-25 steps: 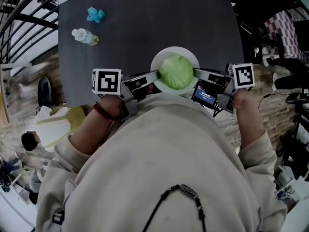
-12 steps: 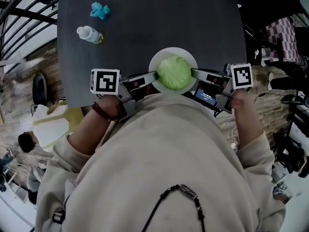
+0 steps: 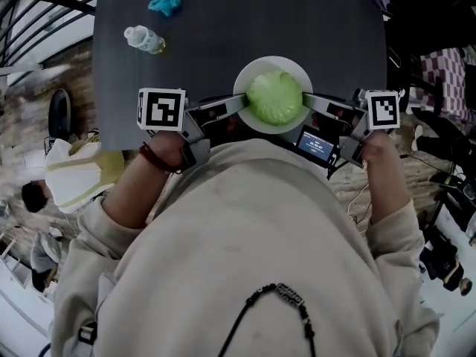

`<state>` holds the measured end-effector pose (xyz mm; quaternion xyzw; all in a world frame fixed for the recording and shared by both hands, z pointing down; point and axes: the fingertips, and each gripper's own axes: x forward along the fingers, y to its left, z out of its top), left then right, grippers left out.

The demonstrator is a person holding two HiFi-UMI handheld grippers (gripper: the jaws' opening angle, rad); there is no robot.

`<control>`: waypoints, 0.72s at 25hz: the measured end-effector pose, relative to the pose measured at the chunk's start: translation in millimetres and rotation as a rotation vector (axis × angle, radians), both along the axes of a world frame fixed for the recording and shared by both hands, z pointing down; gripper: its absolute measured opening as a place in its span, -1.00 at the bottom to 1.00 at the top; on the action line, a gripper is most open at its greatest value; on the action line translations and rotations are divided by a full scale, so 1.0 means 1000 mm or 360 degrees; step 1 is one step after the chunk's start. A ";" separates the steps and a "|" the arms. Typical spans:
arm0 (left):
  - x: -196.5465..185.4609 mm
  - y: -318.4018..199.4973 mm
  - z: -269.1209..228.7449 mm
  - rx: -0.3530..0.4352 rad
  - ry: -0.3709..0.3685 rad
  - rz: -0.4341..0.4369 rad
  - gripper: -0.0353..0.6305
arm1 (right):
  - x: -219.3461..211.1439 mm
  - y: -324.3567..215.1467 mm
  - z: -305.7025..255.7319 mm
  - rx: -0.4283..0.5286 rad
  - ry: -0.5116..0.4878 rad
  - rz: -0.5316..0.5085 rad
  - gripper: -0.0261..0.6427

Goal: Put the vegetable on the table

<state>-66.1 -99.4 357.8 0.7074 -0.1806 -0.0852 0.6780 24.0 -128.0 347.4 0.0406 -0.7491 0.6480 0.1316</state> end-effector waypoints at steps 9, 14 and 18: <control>-0.011 -0.008 0.010 -0.0031 -0.0044 -0.0017 -0.84 | -0.011 -0.010 0.013 -0.0038 -0.0041 -0.0032 -0.84; -0.014 -0.010 0.018 -0.0051 -0.0070 0.0004 -0.84 | -0.013 -0.012 0.021 -0.0048 -0.0030 -0.0051 -0.85; -0.010 -0.011 0.019 -0.0060 -0.0075 0.0001 -0.84 | -0.009 -0.014 0.022 -0.0046 -0.0036 -0.0047 -0.85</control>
